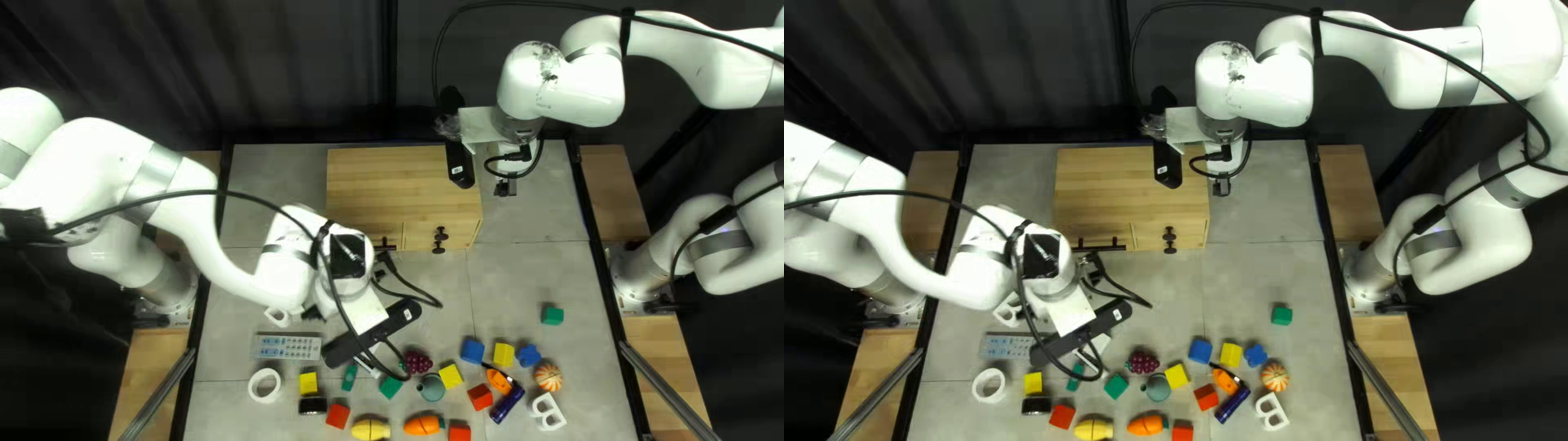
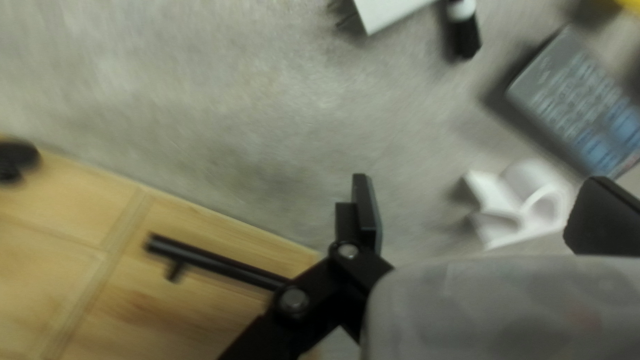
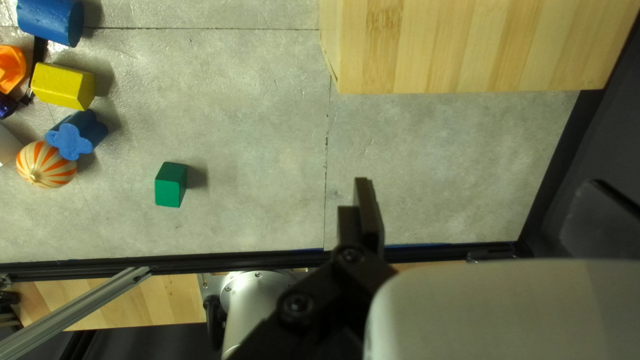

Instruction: Open drawers and place objects into drawer and close

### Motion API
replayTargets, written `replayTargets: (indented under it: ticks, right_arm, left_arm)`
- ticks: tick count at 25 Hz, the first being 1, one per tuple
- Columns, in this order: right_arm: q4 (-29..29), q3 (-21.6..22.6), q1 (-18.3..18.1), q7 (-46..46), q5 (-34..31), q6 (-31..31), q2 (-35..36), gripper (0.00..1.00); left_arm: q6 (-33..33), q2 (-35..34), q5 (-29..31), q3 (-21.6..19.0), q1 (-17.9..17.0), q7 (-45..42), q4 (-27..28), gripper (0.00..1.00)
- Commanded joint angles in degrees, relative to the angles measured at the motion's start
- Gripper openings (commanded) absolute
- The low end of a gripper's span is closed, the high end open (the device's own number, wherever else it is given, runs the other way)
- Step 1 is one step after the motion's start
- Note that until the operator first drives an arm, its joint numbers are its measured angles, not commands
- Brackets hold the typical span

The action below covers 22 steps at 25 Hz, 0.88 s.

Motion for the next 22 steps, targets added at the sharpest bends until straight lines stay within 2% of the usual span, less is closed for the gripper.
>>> replayTargets:
  ticks: [1, 7, 9, 12, 18, 22]
  right_arm:
    - [0.0, 0.0, 0.0, 0.0, 0.0, 0.0, 0.0, 1.0]
    - [0.0, 0.0, 0.0, 0.0, 0.0, 0.0, 0.0, 1.0]
    - [0.0, 0.0, 0.0, 0.0, 0.0, 0.0, 0.0, 1.0]
    - [0.0, 0.0, 0.0, 0.0, 0.0, 0.0, 0.0, 1.0]
    - [0.0, 0.0, 0.0, 0.0, 0.0, 0.0, 0.0, 1.0]
    - [0.0, 0.0, 0.0, 0.0, 0.0, 0.0, 0.0, 1.0]
  left_arm:
    - [0.05, -0.07, 0.02, -0.29, -0.26, -0.91, 0.04, 1.0]
    - [0.05, -0.07, 0.02, -0.29, -0.26, -0.91, 0.04, 1.0]
    - [-4.04, 0.96, -0.58, -0.44, -0.37, 0.76, -1.93, 1.0]
    - [-8.29, 2.14, -0.48, -0.56, -0.57, -1.54, -3.37, 1.0]
    - [-8.76, 1.94, 1.09, 0.89, 0.5, -20.54, -4.31, 1.0]
    - [-7.23, 3.14, -0.96, 2.14, 1.58, -27.37, -2.79, 1.0]
